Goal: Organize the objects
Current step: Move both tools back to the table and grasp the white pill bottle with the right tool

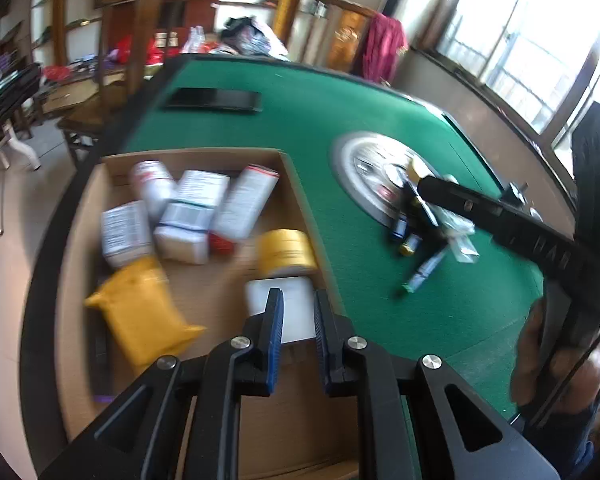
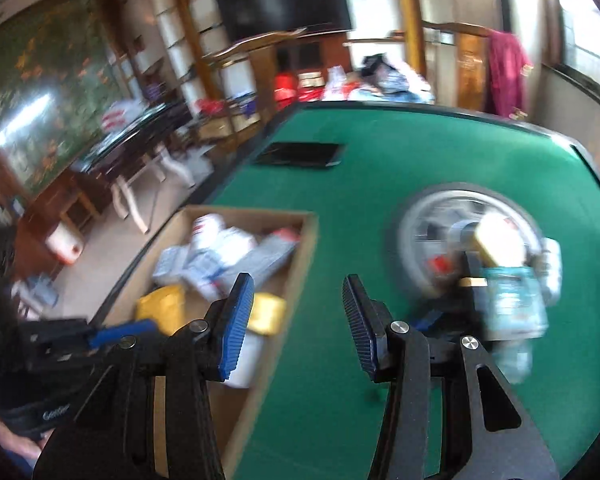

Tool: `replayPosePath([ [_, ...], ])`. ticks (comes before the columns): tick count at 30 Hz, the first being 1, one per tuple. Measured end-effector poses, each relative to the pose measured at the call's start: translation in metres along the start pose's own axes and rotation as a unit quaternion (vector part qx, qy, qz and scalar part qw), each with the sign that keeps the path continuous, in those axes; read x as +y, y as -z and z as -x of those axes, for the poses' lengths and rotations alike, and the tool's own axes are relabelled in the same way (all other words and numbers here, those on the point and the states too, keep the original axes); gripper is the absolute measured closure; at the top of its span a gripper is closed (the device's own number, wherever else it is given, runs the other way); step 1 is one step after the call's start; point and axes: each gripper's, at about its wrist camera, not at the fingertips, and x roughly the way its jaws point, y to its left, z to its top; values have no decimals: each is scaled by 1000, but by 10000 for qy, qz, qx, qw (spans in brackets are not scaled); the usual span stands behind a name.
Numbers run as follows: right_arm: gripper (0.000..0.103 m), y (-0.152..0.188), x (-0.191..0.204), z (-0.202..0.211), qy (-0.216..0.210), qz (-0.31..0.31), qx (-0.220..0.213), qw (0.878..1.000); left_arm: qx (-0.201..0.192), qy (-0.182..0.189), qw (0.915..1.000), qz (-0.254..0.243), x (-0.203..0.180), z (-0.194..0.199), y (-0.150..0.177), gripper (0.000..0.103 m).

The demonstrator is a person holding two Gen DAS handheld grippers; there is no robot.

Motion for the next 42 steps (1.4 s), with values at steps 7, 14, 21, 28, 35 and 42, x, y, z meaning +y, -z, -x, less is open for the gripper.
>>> replayPosePath([
  [7, 57, 5, -111, 29, 225, -773, -493, 9955, 559, 227, 9959, -680, -74, -52, -8, 88],
  [14, 57, 26, -206, 32, 249, -2124, -540, 9754, 848, 58, 9891, -1205, -123, -95, -11, 88],
  [21, 57, 30, -217, 30, -95, -2647, -477, 9631, 787, -296, 9852, -1494, -146, -109, -17, 82],
  [28, 57, 31, -225, 36, -85, -2754, -618, 9593, 784, -209, 9847, -1540, -164, -128, -17, 74],
  [35, 57, 37, -238, 33, 219, -2894, -519, 9556, 284, -184, 9892, -1427, -168, -120, 0, 78],
  [42, 57, 35, -250, 6, 544, -2969, -182, 9532, 214, -129, 9877, -1541, -169, -112, 8, 81],
])
